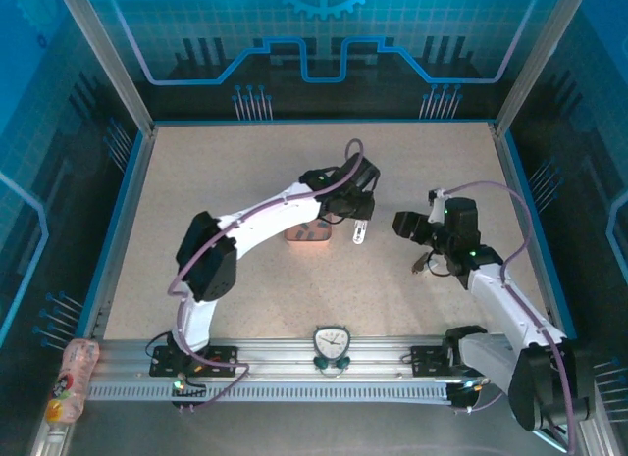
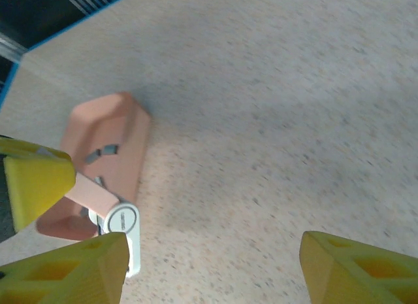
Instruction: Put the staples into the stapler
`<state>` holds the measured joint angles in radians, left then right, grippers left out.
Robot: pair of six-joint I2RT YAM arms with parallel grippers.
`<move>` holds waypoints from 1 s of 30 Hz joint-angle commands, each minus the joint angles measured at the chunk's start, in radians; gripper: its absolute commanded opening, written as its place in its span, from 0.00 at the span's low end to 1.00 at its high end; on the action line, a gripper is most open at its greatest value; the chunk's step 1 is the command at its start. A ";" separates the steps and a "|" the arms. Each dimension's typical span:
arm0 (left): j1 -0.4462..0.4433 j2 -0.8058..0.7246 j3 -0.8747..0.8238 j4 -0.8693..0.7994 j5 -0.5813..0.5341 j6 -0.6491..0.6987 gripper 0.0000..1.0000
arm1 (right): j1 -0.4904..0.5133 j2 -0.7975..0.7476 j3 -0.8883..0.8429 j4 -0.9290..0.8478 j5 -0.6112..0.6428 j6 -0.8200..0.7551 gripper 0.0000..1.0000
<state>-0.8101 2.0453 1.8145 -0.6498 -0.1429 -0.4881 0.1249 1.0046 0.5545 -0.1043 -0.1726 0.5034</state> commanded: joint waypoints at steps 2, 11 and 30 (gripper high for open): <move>-0.012 0.109 0.158 -0.160 -0.078 0.004 0.05 | -0.018 -0.015 -0.014 -0.087 0.028 0.047 0.70; -0.002 0.262 0.342 -0.281 -0.106 -0.059 0.06 | -0.020 0.008 -0.005 -0.098 -0.003 0.049 0.70; 0.071 0.386 0.443 -0.371 0.027 -0.159 0.09 | -0.020 0.051 -0.001 -0.083 -0.045 0.060 0.69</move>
<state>-0.7414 2.4214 2.2303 -0.9829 -0.1444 -0.6228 0.1169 1.0508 0.5426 -0.1841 -0.1963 0.5476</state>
